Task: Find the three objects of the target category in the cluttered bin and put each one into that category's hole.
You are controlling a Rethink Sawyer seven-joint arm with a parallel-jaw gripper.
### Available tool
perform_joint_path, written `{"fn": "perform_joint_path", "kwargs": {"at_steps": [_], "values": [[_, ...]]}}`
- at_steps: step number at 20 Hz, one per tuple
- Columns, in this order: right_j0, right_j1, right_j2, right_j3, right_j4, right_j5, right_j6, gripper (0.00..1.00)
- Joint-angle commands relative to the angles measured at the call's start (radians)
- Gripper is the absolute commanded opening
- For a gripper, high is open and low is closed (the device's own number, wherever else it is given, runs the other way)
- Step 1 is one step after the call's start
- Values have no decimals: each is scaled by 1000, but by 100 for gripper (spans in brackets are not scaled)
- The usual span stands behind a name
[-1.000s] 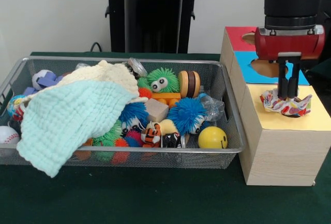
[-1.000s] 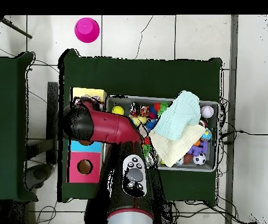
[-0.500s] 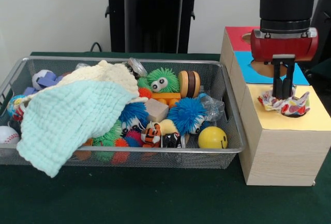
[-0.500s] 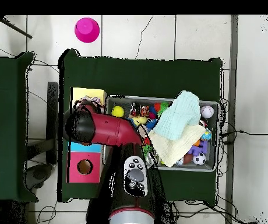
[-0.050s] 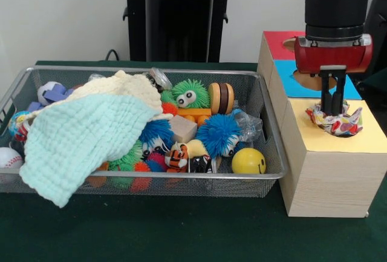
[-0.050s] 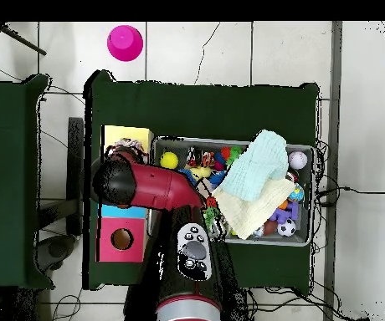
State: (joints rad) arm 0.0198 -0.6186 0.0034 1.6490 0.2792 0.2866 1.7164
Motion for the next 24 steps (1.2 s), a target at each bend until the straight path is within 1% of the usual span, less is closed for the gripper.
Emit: {"fn": "perform_joint_path", "kwargs": {"at_steps": [1,8,13,16,18,20,22,24], "values": [[-35,31,104,73,81,95,224,0],[-53,7,144,93,146,84,227,0],[-53,15,148,96,151,58,212,0],[-51,33,140,82,142,47,196,0],[-41,49,118,70,122,39,184,0],[-37,72,107,67,93,-7,167,0],[-36,82,100,68,74,-29,155,0],[-13,93,66,48,60,-8,149,0]]}}
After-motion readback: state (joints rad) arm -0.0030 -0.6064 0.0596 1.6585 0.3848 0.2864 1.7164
